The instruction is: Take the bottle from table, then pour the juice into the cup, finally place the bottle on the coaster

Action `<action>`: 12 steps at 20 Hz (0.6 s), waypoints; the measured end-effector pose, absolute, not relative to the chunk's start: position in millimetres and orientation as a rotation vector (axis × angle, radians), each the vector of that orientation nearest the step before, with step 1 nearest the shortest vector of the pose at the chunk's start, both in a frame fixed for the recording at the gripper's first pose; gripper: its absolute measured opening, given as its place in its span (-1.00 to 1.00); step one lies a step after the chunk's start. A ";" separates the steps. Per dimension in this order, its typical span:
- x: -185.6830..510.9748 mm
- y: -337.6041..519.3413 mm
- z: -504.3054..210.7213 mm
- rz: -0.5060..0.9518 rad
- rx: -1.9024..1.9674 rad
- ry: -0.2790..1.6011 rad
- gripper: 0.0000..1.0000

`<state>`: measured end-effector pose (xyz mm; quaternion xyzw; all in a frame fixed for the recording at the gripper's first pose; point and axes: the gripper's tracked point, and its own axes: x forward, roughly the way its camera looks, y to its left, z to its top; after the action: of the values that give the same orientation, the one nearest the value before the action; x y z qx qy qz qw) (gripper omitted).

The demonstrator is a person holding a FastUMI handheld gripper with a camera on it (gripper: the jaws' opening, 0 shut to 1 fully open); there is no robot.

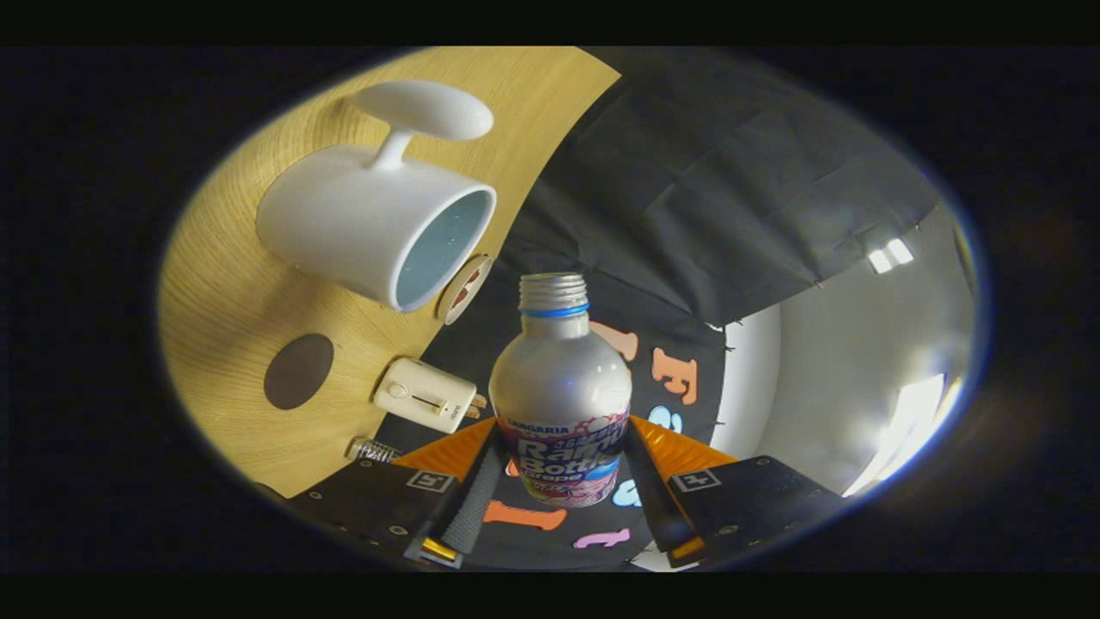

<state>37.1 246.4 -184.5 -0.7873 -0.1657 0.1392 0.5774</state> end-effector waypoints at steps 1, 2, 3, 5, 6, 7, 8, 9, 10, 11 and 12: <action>36.9 243.7 -188.2 0.337 -1.805 -0.358 0.52; 35.2 242.3 -192.5 0.347 -1.765 -0.329 0.53; 34.2 240.2 -195.9 0.354 -1.715 -0.294 0.53; 34.7 236.1 -201.7 0.368 -1.594 -0.217 0.53; 36.2 235.0 -203.6 0.375 -1.526 -0.178 0.53; 40.4 234.1 -202.9 0.379 -1.456 -0.143 0.53; 43.2 234.6 -202.1 0.378 -1.383 -0.112 0.54; 43.8 232.2 -202.9 0.376 -1.308 -0.082 0.53; 45.4 230.3 -203.3 0.371 -1.234 -0.052 0.54; 48.9 227.6 -201.8 0.361 -1.163 -0.025 0.54; 56.0 225.1 -200.9 0.346 -1.101 0.009 0.54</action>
<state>56.0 225.1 -200.9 -0.5203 0.0044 0.1636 0.8382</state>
